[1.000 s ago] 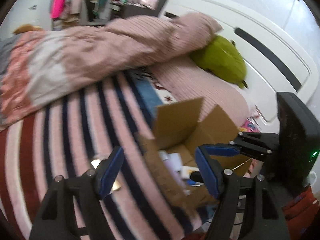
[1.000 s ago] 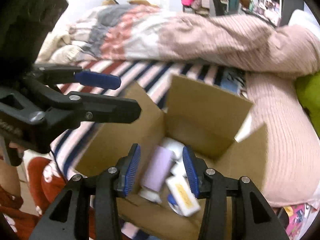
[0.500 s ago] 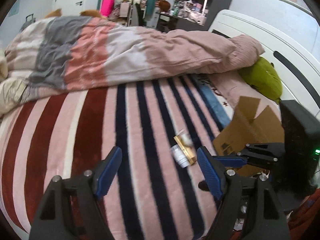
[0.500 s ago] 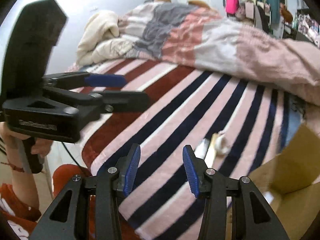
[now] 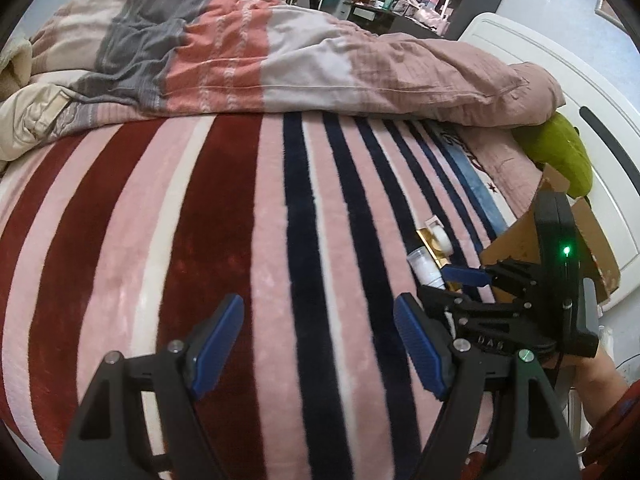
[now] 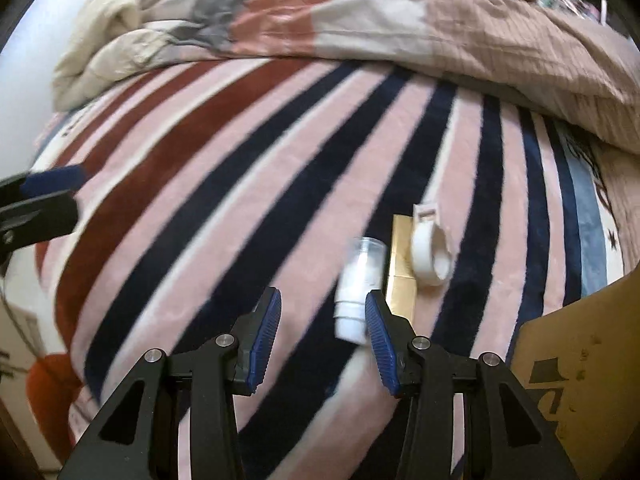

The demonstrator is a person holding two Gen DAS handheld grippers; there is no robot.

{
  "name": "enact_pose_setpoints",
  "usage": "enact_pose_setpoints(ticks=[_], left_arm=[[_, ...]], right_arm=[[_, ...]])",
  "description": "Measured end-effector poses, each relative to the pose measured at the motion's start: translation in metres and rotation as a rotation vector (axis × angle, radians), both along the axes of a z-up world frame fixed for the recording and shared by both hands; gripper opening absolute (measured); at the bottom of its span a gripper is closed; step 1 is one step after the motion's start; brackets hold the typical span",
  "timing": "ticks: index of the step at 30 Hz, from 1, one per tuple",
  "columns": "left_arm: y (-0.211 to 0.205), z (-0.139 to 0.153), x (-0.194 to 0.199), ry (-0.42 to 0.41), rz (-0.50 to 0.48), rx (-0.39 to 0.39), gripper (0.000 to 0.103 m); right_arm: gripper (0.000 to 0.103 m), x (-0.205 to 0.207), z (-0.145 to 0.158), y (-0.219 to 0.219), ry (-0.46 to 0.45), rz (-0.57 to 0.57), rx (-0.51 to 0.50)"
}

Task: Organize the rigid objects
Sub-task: 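Return the right tool and grasp the clear-capped white bottle, then carry the white bottle into the cardboard box and open the right tool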

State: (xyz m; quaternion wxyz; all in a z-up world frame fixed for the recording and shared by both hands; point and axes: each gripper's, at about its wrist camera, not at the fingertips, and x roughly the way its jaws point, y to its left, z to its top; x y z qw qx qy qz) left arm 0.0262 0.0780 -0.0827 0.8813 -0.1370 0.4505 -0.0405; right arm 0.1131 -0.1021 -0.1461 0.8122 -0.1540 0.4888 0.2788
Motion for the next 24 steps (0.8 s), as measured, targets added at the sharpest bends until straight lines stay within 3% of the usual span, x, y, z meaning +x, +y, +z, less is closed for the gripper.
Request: enact_pose_setpoints(ticks=[7,11,12,13,15,18,24], left_arm=[[0.002,-0.005,0.004,0.008,-0.001,-0.014,0.075],[0.001,-0.003,0.002,0.007,0.003,-0.010,0.075],[0.001,-0.002,0.002,0.007,0.004,-0.010,0.075],[0.000,-0.001,0.002,0.007,0.004,-0.010,0.075],[-0.001,0.003,0.000,0.004,0.003,-0.012,0.075],[-0.004,0.013,-0.002,-0.013,-0.008,-0.048,0.075],[-0.032,0.050,-0.006,-0.087,-0.086,-0.116,0.075]], right_arm=[[0.039,0.013,-0.014,0.001,0.033,-0.020,0.022],[0.038,0.015,-0.013,0.005,-0.007,-0.035,0.029],[0.034,0.016,-0.013,0.006,-0.010,-0.036,0.031],[0.021,0.015,-0.014,0.008,-0.022,-0.028,0.015],[0.021,0.010,-0.011,0.008,-0.038,-0.005,0.016],[0.021,-0.004,0.001,0.009,-0.049,0.054,0.049],[0.021,-0.051,0.059,0.004,-0.104,0.215,0.166]])
